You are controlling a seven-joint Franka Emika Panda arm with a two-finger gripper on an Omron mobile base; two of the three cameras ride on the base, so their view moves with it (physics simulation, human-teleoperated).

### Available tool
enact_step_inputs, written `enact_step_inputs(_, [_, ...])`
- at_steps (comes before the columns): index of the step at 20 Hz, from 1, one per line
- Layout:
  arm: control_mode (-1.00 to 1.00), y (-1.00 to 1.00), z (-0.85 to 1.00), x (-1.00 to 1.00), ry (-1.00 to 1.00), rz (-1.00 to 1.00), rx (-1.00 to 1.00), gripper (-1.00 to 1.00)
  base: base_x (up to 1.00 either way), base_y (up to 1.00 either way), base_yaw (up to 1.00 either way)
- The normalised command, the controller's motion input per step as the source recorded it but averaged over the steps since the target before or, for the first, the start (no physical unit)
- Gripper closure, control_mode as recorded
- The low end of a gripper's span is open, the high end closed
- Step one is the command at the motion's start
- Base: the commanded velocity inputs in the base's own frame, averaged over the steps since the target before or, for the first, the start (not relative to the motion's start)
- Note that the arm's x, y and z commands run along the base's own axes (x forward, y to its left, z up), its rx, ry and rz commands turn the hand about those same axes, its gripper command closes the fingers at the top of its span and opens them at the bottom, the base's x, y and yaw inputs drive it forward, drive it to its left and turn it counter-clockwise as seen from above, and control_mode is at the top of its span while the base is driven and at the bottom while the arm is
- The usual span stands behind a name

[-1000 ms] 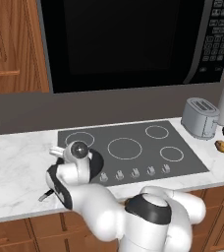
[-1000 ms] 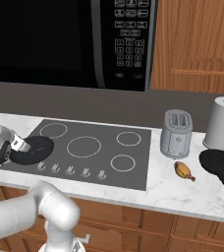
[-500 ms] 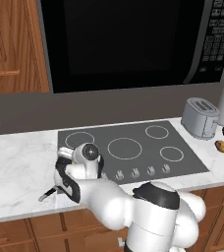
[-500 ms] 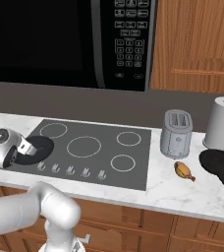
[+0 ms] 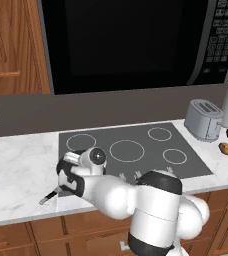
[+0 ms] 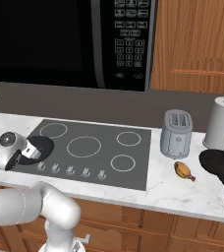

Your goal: Place both pans onto different burners. Then place the lemon wedge and the chicken drumstick on different pans.

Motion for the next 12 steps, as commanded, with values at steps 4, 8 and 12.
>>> enact_step_inputs(4, [-1.0,0.0,-0.4,0.01,0.01,0.0,0.01,1.0,0.0,0.0,0.0])
enact_step_inputs(8, [-1.0,0.0,-0.27,0.01,0.0,0.0,0.0,-1.0,0.0,0.0,0.0])
enact_step_inputs(12, [-1.0,-0.01,-0.16,0.0,0.0,0.0,0.0,-1.0,0.0,0.0,0.0])
